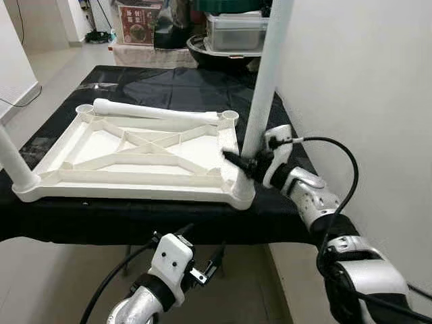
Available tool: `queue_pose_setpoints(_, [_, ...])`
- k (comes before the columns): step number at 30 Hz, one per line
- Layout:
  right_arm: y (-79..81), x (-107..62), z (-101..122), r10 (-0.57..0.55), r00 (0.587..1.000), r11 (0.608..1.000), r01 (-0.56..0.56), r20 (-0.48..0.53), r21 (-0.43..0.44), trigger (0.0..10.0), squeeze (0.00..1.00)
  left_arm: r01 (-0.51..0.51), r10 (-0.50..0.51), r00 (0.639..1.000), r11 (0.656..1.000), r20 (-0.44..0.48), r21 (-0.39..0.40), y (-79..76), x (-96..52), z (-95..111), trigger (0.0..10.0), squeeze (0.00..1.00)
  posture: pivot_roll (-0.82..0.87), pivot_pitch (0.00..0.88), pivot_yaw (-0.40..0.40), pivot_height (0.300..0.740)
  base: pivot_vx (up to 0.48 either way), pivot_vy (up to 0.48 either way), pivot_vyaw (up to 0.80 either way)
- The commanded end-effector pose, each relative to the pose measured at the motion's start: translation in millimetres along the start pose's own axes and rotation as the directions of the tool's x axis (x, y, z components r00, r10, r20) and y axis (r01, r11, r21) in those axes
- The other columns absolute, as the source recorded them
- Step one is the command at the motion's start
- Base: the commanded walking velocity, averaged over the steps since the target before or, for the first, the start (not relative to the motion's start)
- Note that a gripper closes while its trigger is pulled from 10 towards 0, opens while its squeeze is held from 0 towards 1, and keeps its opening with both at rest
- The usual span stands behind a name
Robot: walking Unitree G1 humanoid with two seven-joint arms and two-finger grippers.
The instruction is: Building children table
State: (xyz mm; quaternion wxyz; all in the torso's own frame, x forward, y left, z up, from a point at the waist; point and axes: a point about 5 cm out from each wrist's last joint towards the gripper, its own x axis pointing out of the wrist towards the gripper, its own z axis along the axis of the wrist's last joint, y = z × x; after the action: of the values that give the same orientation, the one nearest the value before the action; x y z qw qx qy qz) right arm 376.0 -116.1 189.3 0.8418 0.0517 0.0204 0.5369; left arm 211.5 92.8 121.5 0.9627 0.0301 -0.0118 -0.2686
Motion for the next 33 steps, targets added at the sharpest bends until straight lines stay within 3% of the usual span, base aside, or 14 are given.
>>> queue_pose_setpoints(1, [12.3, 10.7, -2.4, 0.152, 0.988, 0.988, -0.152, -0.028, 0.017, 10.0, 0.00, 0.004, -0.004, 1.000, 1.000, -0.015, 0.003, -1.7, -0.4, -2.6, 10.0, 0.00, 0.14, 0.074, -0.071, 0.740, 0.000, 0.000, 0.00])
queue_pose_setpoints(6, [22.3, 20.6, 0.4, 0.300, 0.952, 0.953, -0.302, -0.056, -0.019, 8.7, 0.00, 0.001, -0.001, 1.000, 1.000, -0.014, 0.001, -2.3, -1.6, -2.3, 10.0, 0.00, 0.15, 0.076, -0.076, 0.740, 0.000, 0.000, 0.00])
queue_pose_setpoints(7, [23.4, 21.3, 0.5, 0.318, 0.946, 0.947, -0.320, -0.061, -0.022, 0.0, 0.00, 0.001, -0.001, 1.000, 1.000, -0.015, 0.000, -2.5, -1.7, -2.2, 10.0, 0.00, 0.15, 0.076, -0.076, 0.740, 0.000, 0.000, 0.00])
queue_pose_setpoints(15, [24.4, 33.3, -1.8, 0.228, 0.971, 0.966, -0.234, -0.064, -0.106, 0.0, 0.00, 0.001, -0.001, 1.000, 1.000, -0.017, -0.003, -3.0, -2.9, -3.3, 10.0, 0.00, 0.16, 0.069, -0.079, 0.740, 0.000, 0.000, 0.00])
queue_pose_setpoints(19, [12.0, 35.0, 0.6, -0.008, 1.000, 0.994, 0.007, -0.009, -0.112, 0.0, 0.00, 0.002, -0.002, 1.000, 1.000, -0.019, -0.005, -3.2, -3.1, -4.0, 10.0, 0.00, 0.15, 0.064, -0.077, 0.740, 0.000, 0.000, 0.00])
queue_pose_setpoints(20, [-4.0, 31.3, 1.0, -0.294, 0.955, 0.954, 0.296, 0.040, -0.048, 0.0, 0.00, 0.004, -0.004, 1.000, 1.000, -0.021, -0.007, -3.1, -3.3, -4.7, 10.0, 0.00, 0.14, 0.060, -0.072, 0.740, 0.000, 0.000, 0.00])
queue_pose_setpoints(23, [-11.0, 28.0, 0.4, -0.415, 0.908, 0.909, 0.416, 0.055, -0.003, 0.0, 0.00, 0.005, -0.005, 1.000, 1.000, -0.021, -0.008, -3.1, -3.4, -4.9, 10.0, 0.00, 0.14, 0.060, -0.072, 0.740, 0.000, 0.000, 0.00])
queue_pose_setpoints(24, [-31.1, 7.5, -3.7, -0.752, 0.657, 0.659, 0.746, 0.055, 0.099, 0.0, 0.00, 0.006, -0.007, 1.000, 1.000, -0.022, -0.008, -2.8, -3.6, -5.4, 10.0, 0.00, 0.14, 0.057, -0.068, 0.740, 0.000, 0.000, 0.00])
queue_pose_setpoints(25, [-31.1, 7.5, -3.7, -0.752, 0.657, 0.659, 0.746, 0.055, 0.099, 0.0, 0.00, 0.006, -0.007, 1.000, 1.000, -0.022, -0.008, -2.8, -3.6, -5.4, 10.0, 0.00, 0.14, 0.057, -0.068, 0.740, 0.000, 0.000, 0.00])
queue_pose_setpoints(26, [-37.7, -4.5, -7.4, -0.861, 0.507, 0.507, 0.850, 0.043, 0.140, 0.0, 0.00, 0.007, -0.007, 1.000, 1.000, -0.022, -0.009, -2.6, -3.8, -5.6, 10.0, 0.00, 0.14, 0.055, -0.065, 0.740, 0.000, 0.000, 0.00])
queue_pose_setpoints(27, [-37.7, -4.5, -7.4, -0.861, 0.507, 0.507, 0.850, 0.043, 0.140, 0.0, 0.00, 0.007, -0.007, 1.000, 1.000, -0.022, -0.009, -2.6, -3.8, -5.6, 10.0, 0.00, 0.14, 0.055, -0.065, 0.740, 0.000, 0.000, 0.00])
queue_pose_setpoints(29, [-42.0, -20.5, -13.1, -0.963, 0.266, 0.267, 0.944, 0.031, 0.192, 0.0, 0.00, 0.008, -0.009, 1.000, 1.000, -0.023, -0.009, -2.7, -3.9, -5.9, 10.0, 0.00, 0.14, 0.054, -0.067, 0.740, 0.000, 0.000, 0.00])
queue_pose_setpoints(30, [-42.0, -20.5, -13.1, -0.963, 0.266, 0.267, 0.944, 0.031, 0.192, 0.0, 0.00, 0.008, -0.009, 1.000, 1.000, -0.023, -0.009, -2.7, -3.9, -5.9, 10.0, 0.00, 0.14, 0.054, -0.067, 0.740, 0.000, 0.000, 0.00])
queue_pose_setpoints(33, [-36.5, -21.6, -16.4, -0.997, 0.071, 0.074, 0.960, 0.022, 0.269, 0.0, 0.00, 0.009, -0.010, 1.000, 1.000, -0.024, -0.007, -2.7, -3.7, -5.7, 10.0, 0.00, 0.14, 0.055, -0.070, 0.740, 0.000, 0.000, 0.00])
